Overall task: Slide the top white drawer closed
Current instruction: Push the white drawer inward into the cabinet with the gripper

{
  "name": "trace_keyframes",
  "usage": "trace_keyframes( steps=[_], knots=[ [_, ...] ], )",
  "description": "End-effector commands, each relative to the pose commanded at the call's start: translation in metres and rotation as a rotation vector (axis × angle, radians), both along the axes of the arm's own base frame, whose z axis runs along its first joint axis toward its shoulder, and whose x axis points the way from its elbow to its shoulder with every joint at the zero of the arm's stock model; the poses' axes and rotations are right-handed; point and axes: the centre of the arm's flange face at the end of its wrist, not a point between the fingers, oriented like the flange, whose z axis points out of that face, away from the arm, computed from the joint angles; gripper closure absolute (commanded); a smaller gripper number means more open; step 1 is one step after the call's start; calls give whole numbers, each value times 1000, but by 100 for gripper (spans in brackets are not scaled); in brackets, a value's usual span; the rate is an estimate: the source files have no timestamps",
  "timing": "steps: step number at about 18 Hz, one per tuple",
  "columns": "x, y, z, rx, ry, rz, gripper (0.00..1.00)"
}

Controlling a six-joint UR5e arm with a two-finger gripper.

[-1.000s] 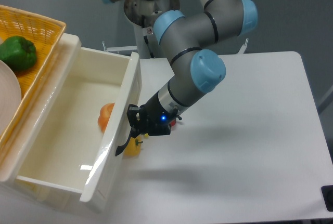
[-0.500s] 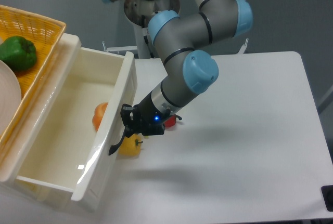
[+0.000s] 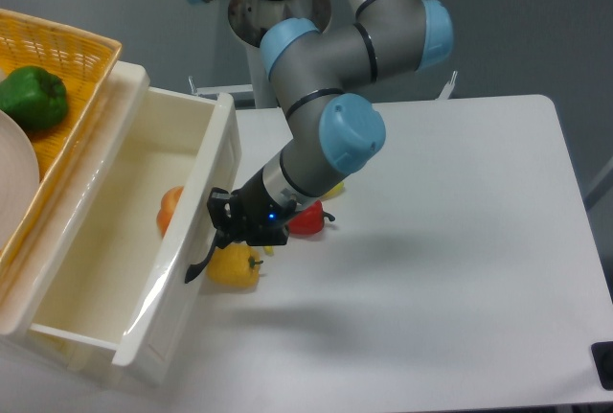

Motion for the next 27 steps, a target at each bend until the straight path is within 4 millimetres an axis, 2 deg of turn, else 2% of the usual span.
trace_keyframes(
  steps=[12, 27],
  knots=[
    [35, 14, -2, -13, -12, -42, 100],
    [59, 17, -8, -27, -24, -72, 100]
  ],
)
